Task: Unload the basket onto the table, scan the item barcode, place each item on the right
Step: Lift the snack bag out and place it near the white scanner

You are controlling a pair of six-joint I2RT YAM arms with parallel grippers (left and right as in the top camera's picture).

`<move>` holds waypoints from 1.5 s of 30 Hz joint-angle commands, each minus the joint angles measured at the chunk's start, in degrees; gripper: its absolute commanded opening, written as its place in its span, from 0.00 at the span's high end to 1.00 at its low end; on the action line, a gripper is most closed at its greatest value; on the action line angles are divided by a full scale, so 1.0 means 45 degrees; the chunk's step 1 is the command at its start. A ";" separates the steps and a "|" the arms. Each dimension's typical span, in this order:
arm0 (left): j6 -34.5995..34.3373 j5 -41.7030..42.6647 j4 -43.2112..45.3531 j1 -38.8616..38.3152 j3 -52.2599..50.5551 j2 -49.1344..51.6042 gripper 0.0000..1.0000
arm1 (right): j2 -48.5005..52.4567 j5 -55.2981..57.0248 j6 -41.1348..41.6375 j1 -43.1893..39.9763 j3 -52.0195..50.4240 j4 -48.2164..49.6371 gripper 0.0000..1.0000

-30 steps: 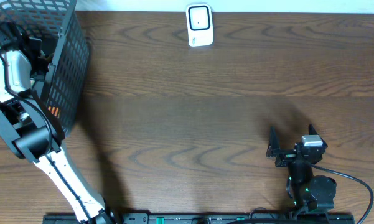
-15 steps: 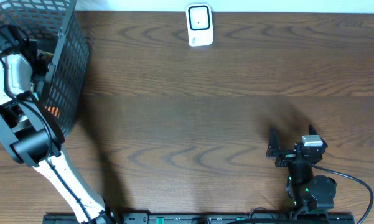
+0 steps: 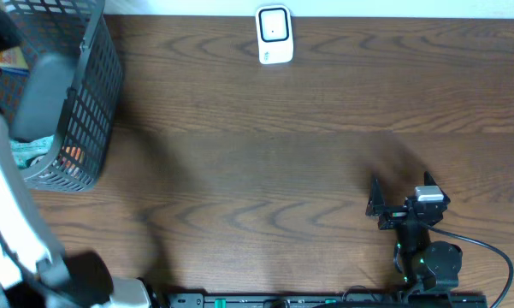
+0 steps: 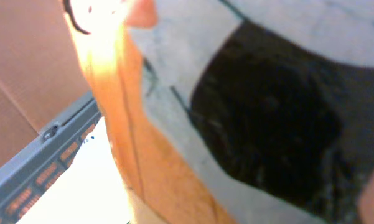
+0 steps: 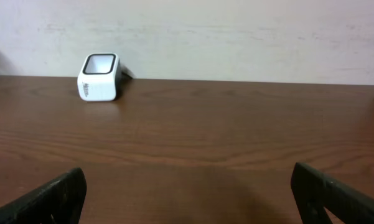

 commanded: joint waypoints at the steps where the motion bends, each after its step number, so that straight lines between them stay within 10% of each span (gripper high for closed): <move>1: -0.4838 0.0568 -0.1073 0.0019 0.0068 -0.1336 0.92 | -0.0068 0.0102 -0.0141 -0.0112 -0.0019 -0.0058 0.01; 6: -0.8461 0.3128 -0.1409 -0.0185 0.0068 -0.2535 0.92 | -0.0068 0.0102 -0.0141 -0.0112 -0.0019 -0.0058 0.01; 15: -0.8952 0.5095 -0.1608 -0.3653 0.0019 -0.2458 0.92 | -0.0068 0.0102 -0.0141 -0.0112 -0.0019 -0.0058 0.01; 26: -0.8956 -0.1020 -0.3793 -0.9928 -0.0019 0.0374 0.92 | -0.0068 0.0102 -0.0141 -0.0112 -0.0019 -0.0058 0.01; 45: -1.2390 -0.2856 -0.1987 -1.4129 -0.0019 0.6790 0.83 | -0.0068 0.0102 -0.0141 -0.0112 -0.0019 -0.0058 0.01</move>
